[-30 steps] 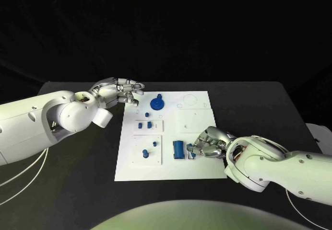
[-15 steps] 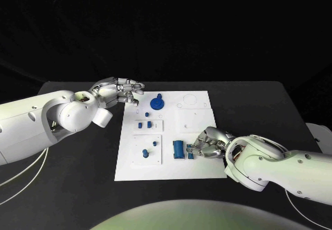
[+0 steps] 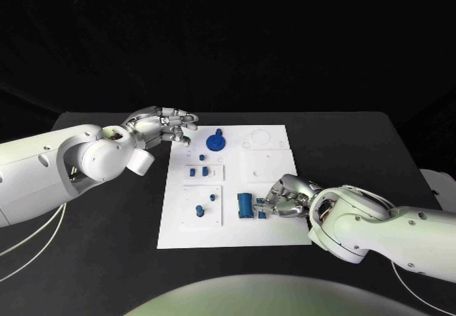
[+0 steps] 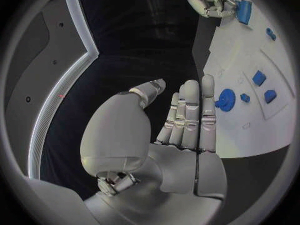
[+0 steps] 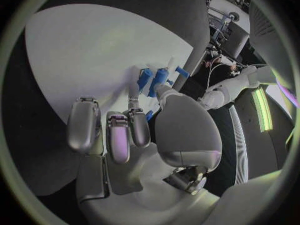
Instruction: Assemble the parts on the task board
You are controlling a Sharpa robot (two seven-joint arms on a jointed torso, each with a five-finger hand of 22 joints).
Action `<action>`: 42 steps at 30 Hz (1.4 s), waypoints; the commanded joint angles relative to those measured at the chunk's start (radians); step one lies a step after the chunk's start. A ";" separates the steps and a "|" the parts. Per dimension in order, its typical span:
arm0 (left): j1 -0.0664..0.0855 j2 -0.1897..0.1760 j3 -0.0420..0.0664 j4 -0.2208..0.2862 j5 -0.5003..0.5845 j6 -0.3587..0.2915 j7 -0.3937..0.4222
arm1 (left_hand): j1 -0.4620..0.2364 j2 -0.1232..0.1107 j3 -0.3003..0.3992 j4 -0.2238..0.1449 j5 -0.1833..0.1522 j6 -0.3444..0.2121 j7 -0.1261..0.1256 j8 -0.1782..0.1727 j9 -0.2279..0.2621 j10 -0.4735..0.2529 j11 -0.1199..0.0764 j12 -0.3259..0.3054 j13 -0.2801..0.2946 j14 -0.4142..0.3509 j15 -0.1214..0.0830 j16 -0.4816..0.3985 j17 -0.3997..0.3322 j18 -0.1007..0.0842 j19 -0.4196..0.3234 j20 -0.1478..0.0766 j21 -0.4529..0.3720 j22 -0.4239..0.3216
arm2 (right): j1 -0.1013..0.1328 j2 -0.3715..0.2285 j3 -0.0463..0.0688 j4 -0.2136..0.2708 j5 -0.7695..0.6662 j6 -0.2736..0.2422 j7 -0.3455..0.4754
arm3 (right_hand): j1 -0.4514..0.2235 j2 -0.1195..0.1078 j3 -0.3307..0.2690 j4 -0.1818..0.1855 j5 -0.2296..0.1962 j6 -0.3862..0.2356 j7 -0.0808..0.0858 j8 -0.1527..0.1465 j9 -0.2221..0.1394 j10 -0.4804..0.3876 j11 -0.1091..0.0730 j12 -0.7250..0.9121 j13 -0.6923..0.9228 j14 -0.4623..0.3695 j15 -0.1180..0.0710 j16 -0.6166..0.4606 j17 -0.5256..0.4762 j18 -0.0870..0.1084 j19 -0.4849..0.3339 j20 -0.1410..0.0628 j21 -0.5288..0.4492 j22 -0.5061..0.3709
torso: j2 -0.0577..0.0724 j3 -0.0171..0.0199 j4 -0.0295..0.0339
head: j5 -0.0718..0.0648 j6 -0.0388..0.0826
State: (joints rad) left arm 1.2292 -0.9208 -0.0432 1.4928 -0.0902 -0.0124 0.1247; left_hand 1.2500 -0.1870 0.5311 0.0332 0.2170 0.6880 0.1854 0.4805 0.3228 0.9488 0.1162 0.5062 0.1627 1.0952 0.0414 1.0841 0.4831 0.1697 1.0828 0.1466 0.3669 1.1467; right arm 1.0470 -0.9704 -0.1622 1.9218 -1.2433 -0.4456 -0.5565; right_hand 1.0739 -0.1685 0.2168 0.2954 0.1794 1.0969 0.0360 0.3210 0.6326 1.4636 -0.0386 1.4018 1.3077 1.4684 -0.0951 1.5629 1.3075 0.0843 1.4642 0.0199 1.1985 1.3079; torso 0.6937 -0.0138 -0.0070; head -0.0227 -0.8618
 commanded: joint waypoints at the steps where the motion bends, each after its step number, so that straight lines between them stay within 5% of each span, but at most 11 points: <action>1: 0.000 0.000 0.000 0.002 0.006 0.015 0.003 | -0.012 -0.001 0.002 0.005 0.004 -0.006 0.003 0.006 0.001 -0.004 0.001 0.004 -0.001 -0.003 0.002 -0.002 -0.002 0.010 0.006 0.000 -0.006 -0.001 | -0.002 -0.009 0.000 0.006 -0.018 0.014 0.001 | 0.000 0.002 -0.008 -0.003 -0.007 0.008 -0.001 0.004 0.001 0.019 0.004 0.004 0.108 0.101 0.001 0.006 0.257 -0.016 0.029 -0.004 -0.006 0.171 | 0.000 0.0001 -0.0001 | 0.002 -0.001; 21: 0.000 -0.003 0.000 0.001 0.006 0.015 0.001 | -0.013 -0.001 0.002 0.007 0.004 -0.007 0.003 0.007 0.001 -0.005 0.001 0.005 -0.001 -0.003 0.002 -0.002 -0.002 0.010 0.006 0.000 -0.007 -0.002 | -0.002 -0.071 0.000 0.056 -0.025 0.034 0.022 | 0.017 -0.006 -0.026 -0.002 -0.023 0.009 -0.001 0.005 0.002 0.022 0.003 0.008 0.113 0.102 0.001 0.007 0.260 -0.018 0.031 -0.005 0.003 0.173 | 0.000 0.0010 0.0001 | 0.006 0.002; 42: 0.000 -0.004 0.000 0.003 0.006 0.015 0.002 | -0.013 -0.001 0.002 0.007 0.004 -0.007 0.003 0.007 0.001 -0.005 0.001 0.005 -0.001 -0.003 0.002 -0.002 -0.002 0.010 0.006 0.000 -0.007 -0.002 | -0.021 -0.036 -0.001 0.003 -0.022 0.068 0.030 | 0.078 0.001 -0.033 -0.004 -0.050 0.011 -0.002 0.005 0.003 0.024 0.002 0.012 0.119 0.102 0.000 0.007 0.261 -0.018 0.031 -0.005 0.003 0.174 | 0.001 0.0007 0.0013 | 0.016 -0.004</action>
State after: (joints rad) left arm 1.2290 -0.9257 -0.0441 1.4932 -0.0902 -0.0122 0.1220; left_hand 1.2500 -0.1871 0.5312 0.0331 0.2170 0.6880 0.1855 0.4839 0.3227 0.9489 0.1163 0.5061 0.1629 1.0952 0.0415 1.0841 0.4824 0.1698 1.0828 0.1467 0.3630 1.1461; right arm 1.0284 -1.0075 -0.1616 1.9308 -1.2557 -0.4063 -0.5345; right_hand 1.1451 -0.1698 0.1877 0.2938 0.1316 1.1004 0.0325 0.3210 0.6341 1.4632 -0.0390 1.4111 1.3074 1.4684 -0.0950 1.5668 1.3074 0.0843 1.4642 0.0199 1.1985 1.3074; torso 0.6937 -0.0139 -0.0062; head -0.0067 -0.8650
